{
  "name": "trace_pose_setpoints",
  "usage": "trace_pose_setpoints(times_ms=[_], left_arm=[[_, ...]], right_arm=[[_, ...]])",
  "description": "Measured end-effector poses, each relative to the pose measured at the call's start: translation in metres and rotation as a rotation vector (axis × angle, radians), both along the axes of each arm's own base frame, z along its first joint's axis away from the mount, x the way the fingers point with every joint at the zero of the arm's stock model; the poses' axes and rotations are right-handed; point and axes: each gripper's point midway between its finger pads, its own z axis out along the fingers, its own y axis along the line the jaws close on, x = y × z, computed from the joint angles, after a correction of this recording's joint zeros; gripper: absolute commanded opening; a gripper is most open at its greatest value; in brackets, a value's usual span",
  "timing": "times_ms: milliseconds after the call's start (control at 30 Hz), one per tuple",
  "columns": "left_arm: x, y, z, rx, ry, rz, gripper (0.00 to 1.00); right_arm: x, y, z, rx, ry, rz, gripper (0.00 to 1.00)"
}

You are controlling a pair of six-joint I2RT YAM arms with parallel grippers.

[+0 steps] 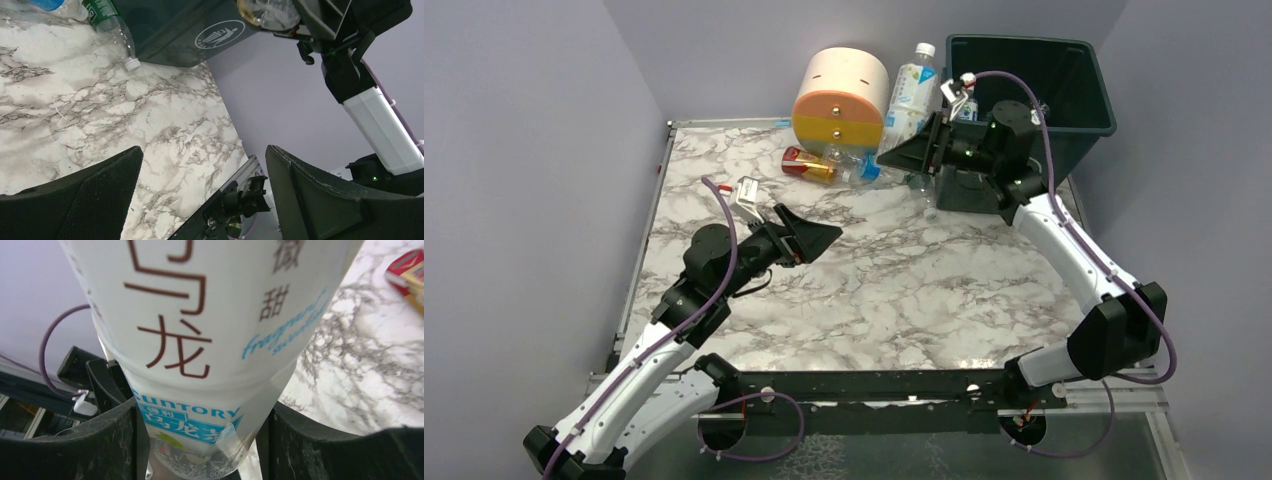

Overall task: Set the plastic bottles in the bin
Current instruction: Place the plastic bottle in the trash bin.

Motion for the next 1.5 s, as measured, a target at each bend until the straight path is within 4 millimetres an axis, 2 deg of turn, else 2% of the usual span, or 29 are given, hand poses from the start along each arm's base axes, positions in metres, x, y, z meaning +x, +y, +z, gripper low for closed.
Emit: trace_pose_setpoints(times_ms=[233, 433, 600, 667, 700, 967, 1100, 1267, 1500], left_arm=[[0.002, -0.002, -0.004, 0.007, 0.012, -0.001, 0.99], [0.003, -0.003, -0.006, 0.01, 0.017, -0.003, 0.99], [0.003, -0.003, -0.011, 0.015, 0.026, -0.004, 0.99], [0.003, -0.003, -0.012, 0.016, 0.031, -0.004, 0.99], [0.003, -0.003, -0.012, 0.016, 0.031, -0.005, 0.99], [0.003, -0.004, -0.014, 0.019, 0.037, -0.007, 0.99], [0.003, -0.004, -0.015, 0.022, 0.042, -0.008, 0.99], [0.003, -0.006, -0.018, 0.028, 0.051, -0.018, 0.99], [0.001, -0.007, -0.02, 0.032, 0.059, -0.03, 0.99]], right_arm=[[0.042, -0.039, 0.036, 0.033, -0.049, -0.08, 0.6], [0.074, -0.101, 0.071, 0.079, -0.097, -0.186, 0.6], [0.096, -0.149, 0.076, 0.121, -0.08, -0.244, 0.6], [0.099, -0.158, 0.079, 0.141, -0.075, -0.247, 0.6], [0.107, -0.171, 0.075, 0.15, -0.06, -0.269, 0.6], [0.132, -0.222, 0.077, 0.204, -0.044, -0.335, 0.61], [0.142, -0.245, 0.089, 0.186, -0.086, -0.39, 0.61], [0.158, -0.262, 0.111, 0.137, -0.161, -0.475, 0.62], [0.183, -0.279, 0.107, 0.039, -0.185, -0.606, 0.64]])
